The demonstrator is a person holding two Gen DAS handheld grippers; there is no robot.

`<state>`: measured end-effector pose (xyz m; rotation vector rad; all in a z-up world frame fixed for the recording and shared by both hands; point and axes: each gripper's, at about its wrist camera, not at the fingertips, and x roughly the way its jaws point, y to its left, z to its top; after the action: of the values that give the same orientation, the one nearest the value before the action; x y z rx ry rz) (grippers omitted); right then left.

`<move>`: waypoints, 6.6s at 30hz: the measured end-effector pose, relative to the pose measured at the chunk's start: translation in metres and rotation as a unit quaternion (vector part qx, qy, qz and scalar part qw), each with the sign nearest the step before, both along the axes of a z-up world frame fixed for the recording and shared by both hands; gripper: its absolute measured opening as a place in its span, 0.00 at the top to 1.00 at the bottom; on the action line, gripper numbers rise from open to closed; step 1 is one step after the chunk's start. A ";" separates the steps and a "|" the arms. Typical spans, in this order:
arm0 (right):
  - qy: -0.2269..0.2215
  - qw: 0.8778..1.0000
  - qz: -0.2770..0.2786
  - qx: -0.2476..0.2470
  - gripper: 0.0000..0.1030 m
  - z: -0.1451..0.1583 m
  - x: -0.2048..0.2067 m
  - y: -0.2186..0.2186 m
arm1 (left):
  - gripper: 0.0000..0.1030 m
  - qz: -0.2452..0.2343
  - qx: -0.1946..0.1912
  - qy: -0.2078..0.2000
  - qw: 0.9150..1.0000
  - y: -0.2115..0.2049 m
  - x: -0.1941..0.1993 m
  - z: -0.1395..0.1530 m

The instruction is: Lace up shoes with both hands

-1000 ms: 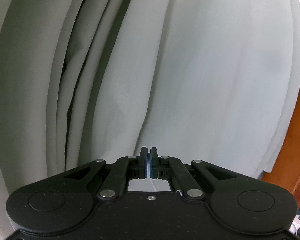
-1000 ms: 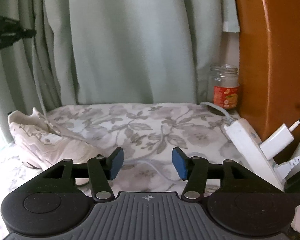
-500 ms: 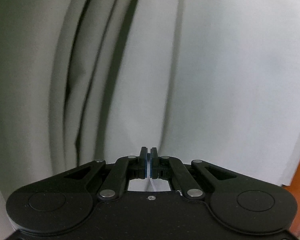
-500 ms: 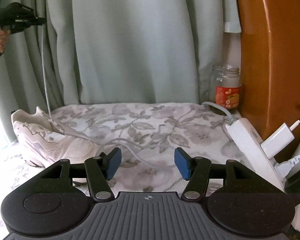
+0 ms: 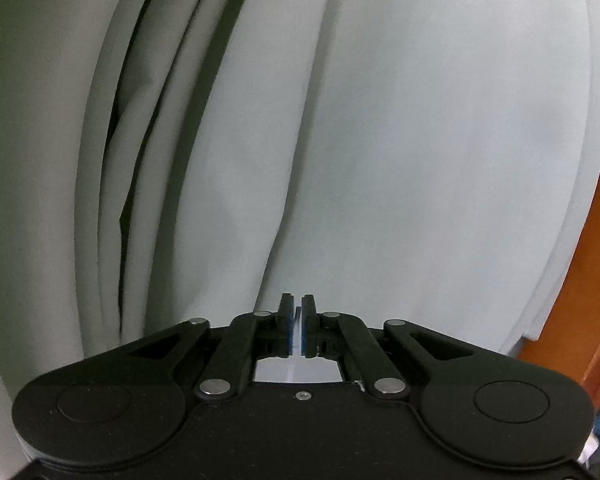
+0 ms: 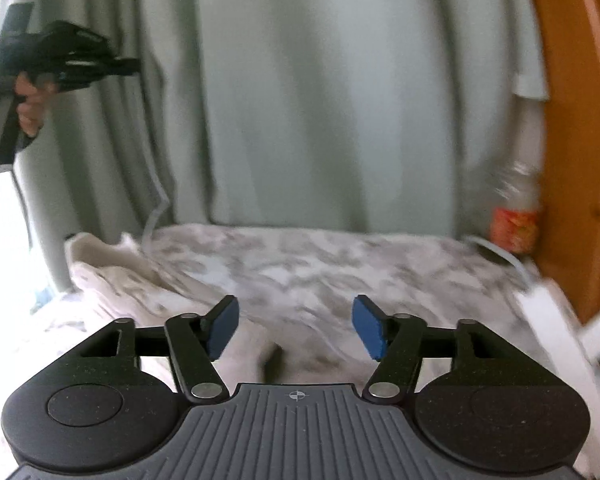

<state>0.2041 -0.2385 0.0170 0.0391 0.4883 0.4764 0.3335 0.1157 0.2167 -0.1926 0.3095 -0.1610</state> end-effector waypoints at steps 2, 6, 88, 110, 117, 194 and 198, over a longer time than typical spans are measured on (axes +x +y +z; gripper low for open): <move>-0.002 1.000 0.012 0.007 0.38 0.001 0.002 0.008 | 0.91 0.010 0.012 0.027 1.000 0.003 0.009 -0.006; 0.003 1.000 0.016 0.005 0.38 -0.002 -0.001 0.012 | 0.83 0.019 0.008 0.071 0.997 0.014 0.021 -0.027; 0.082 0.979 -0.166 0.091 0.97 -0.045 -0.025 -0.098 | 0.99 -0.107 -0.157 0.268 0.945 -0.036 0.039 -0.145; 0.072 0.977 -0.154 0.130 0.97 -0.040 -0.064 -0.103 | 0.99 -0.063 -0.176 0.275 0.943 -0.043 0.022 -0.141; 0.078 0.973 -0.167 0.137 0.97 -0.044 -0.073 -0.114 | 0.99 -0.040 -0.170 0.261 0.950 -0.041 0.024 -0.136; 0.122 0.966 -0.193 0.118 0.96 -0.065 -0.078 -0.124 | 1.00 -0.040 -0.107 0.235 0.965 -0.049 0.040 -0.144; 0.123 0.966 -0.192 0.118 0.96 -0.066 -0.078 -0.124 | 1.00 -0.034 -0.113 0.232 0.965 -0.043 0.043 -0.144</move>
<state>0.1263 -0.3626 -0.0489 0.4195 0.6496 0.1451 0.3765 0.0731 0.0729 -0.4486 0.7669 -0.2198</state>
